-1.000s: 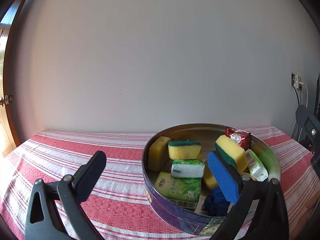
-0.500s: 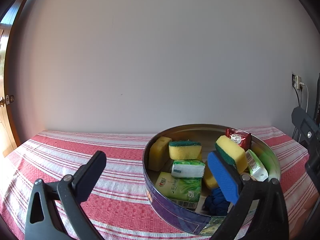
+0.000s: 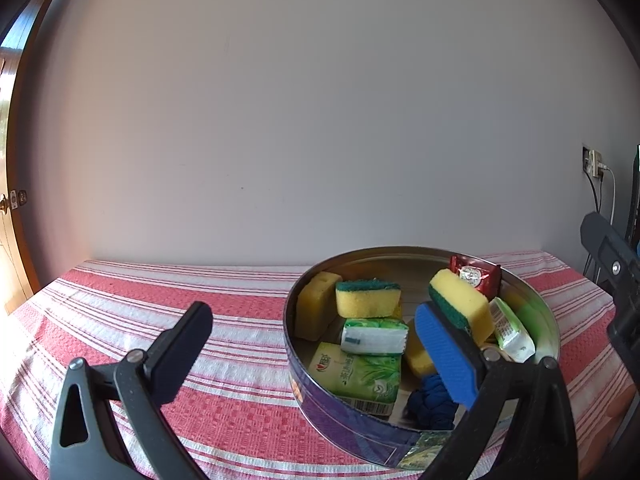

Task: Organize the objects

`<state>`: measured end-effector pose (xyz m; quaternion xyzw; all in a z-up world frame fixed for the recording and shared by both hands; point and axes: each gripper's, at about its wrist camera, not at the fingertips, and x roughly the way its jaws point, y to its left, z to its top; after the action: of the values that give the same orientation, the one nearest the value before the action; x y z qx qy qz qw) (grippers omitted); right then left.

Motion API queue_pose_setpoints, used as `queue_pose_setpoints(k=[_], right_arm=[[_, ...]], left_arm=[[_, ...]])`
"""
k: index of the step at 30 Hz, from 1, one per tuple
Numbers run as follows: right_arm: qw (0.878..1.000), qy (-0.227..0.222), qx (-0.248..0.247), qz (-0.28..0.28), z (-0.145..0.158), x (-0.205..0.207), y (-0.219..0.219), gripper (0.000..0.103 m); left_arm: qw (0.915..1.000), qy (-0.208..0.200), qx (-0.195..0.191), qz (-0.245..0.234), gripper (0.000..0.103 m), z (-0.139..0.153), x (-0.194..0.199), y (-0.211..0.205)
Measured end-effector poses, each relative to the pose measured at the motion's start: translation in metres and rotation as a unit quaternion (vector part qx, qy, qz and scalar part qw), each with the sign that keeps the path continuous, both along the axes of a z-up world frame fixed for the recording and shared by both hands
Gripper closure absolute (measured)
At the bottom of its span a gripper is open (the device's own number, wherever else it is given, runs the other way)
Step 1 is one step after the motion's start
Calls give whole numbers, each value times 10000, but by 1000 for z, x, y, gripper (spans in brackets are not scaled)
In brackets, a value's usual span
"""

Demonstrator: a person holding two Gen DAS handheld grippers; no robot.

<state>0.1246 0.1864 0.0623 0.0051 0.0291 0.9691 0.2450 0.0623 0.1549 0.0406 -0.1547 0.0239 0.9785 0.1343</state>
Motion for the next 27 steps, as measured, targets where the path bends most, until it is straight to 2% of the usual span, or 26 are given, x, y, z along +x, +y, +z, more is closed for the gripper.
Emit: queue_pose_setpoints(k=[27], right_arm=[[9999, -70, -80, -71, 3, -14, 2, 1]], left_arm=[[9999, -93, -24, 64, 0, -3, -4, 2]])
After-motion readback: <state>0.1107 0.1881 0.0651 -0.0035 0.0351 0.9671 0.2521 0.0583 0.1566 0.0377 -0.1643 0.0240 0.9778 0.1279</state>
